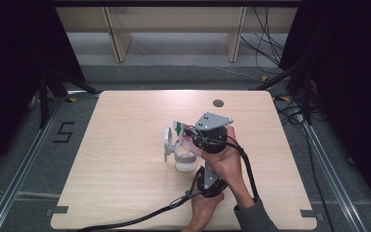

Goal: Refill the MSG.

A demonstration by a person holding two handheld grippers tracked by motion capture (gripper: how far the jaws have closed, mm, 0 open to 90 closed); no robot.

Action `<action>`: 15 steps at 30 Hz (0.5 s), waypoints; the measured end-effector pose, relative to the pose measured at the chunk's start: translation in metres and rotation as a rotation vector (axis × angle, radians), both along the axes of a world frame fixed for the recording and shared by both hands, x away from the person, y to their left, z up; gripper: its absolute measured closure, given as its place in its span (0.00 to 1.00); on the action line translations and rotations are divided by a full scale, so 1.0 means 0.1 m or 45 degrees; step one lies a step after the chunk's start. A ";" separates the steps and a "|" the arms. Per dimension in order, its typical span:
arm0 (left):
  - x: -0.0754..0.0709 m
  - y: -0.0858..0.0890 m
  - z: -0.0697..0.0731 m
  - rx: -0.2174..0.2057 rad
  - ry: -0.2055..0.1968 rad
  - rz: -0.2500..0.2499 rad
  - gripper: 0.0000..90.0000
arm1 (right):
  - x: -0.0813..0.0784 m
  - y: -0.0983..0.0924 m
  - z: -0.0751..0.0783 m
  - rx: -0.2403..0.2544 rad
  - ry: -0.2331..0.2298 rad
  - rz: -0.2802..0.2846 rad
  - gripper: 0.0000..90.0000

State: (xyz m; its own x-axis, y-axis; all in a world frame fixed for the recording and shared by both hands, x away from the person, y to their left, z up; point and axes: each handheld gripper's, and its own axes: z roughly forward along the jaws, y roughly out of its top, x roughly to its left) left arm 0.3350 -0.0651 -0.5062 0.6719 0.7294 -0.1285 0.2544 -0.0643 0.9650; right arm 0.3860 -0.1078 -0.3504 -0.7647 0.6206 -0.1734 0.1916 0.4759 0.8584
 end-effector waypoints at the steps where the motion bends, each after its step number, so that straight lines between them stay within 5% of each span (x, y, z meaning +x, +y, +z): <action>1: 0.00 0.00 0.00 -0.002 0.002 -0.001 0.88 | 0.00 0.00 0.00 -0.001 0.000 -0.003 1.00; 15: 0.01 -0.01 0.00 -0.016 0.000 -0.001 0.88 | 0.01 0.01 -0.01 -0.011 0.000 -0.003 1.00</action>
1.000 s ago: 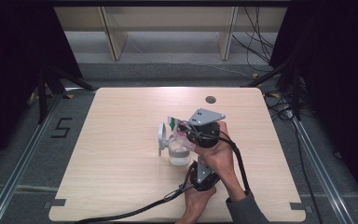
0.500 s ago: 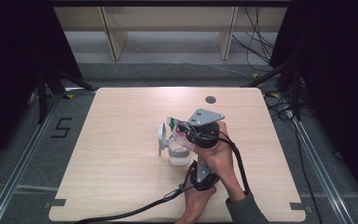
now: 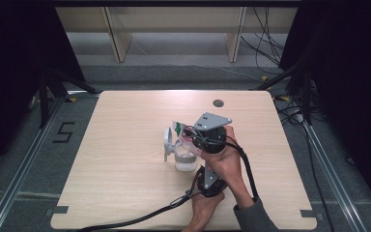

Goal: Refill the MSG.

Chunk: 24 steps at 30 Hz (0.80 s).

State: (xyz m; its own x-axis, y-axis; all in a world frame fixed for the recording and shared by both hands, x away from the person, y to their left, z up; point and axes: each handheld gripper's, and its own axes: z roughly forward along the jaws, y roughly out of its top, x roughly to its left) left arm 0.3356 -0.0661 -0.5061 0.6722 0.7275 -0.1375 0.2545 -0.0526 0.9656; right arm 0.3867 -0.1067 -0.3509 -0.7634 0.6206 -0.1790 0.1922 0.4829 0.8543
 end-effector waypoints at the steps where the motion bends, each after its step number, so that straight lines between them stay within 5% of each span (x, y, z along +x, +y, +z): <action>1: 0.00 0.00 0.01 -0.012 0.009 -0.001 0.88 | 0.00 0.00 0.00 -0.001 0.001 0.000 1.00; 24: 0.00 0.00 0.01 -0.015 0.000 -0.004 0.88 | 0.00 0.00 0.01 -0.001 -0.004 0.016 1.00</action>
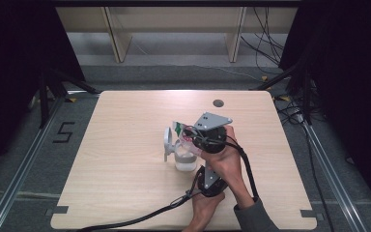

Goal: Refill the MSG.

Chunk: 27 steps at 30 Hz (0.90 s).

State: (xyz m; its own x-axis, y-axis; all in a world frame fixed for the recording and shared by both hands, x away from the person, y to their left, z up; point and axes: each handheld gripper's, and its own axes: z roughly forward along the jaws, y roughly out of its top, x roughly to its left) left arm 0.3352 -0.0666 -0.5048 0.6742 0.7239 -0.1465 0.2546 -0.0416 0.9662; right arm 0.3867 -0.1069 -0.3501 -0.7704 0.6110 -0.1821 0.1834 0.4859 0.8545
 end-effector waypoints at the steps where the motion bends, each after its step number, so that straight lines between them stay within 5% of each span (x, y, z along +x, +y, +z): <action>1: 0.00 0.00 0.00 -0.002 0.005 0.000 0.88 | 0.00 0.00 0.00 0.006 0.010 -0.005 1.00; 3: 0.00 0.00 0.00 -0.004 0.007 -0.002 0.88 | 0.01 -0.01 0.00 -0.011 -0.024 -0.005 1.00; 4: 0.02 0.00 0.00 0.003 -0.002 -0.053 0.88 | 0.00 0.00 -0.01 0.002 -0.002 -0.013 1.00; 8: 0.01 0.00 0.01 0.009 0.002 0.001 0.88 | 0.00 0.01 -0.01 -0.001 -0.008 -0.006 1.00; 11: 0.02 0.00 0.00 0.008 -0.004 -0.043 0.88 | -0.02 0.01 0.00 0.009 0.020 -0.011 1.00; 12: 0.01 0.00 0.01 0.007 0.003 -0.001 0.88 | -0.02 0.01 0.00 0.008 0.020 -0.009 1.00; 19: 0.01 0.00 0.01 -0.008 0.000 -0.003 0.88 | -0.02 0.01 0.00 0.011 0.022 -0.013 1.00; 21: 0.01 0.00 0.01 -0.009 0.001 0.000 0.88 | 0.01 -0.01 0.01 -0.008 -0.029 0.009 1.00; 27: 0.02 -0.01 0.01 -0.015 0.001 0.008 0.88 | 0.00 0.01 0.01 0.013 0.012 0.015 1.00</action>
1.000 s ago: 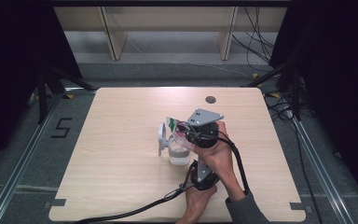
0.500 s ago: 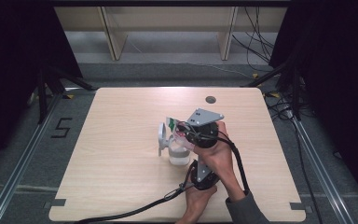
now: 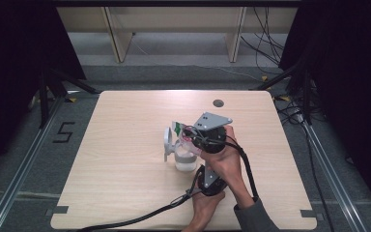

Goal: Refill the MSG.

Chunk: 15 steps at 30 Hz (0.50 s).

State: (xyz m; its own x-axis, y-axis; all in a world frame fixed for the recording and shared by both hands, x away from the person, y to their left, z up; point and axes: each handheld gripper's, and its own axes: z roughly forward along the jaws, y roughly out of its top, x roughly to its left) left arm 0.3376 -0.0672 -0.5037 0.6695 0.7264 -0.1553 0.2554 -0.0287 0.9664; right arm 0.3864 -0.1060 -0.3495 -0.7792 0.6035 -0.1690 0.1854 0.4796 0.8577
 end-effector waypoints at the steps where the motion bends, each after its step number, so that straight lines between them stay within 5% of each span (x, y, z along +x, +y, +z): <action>1: 0.00 0.00 0.00 -0.001 0.001 0.001 0.88 | 0.00 0.00 0.00 0.000 0.001 0.000 1.00; 8: 0.00 -0.01 0.00 -0.007 -0.005 0.010 0.88 | 0.02 0.00 0.00 -0.015 -0.041 0.013 1.00; 15: 0.02 -0.02 0.00 -0.013 -0.006 -0.018 0.88 | 0.01 0.02 0.00 -0.003 0.000 0.012 1.00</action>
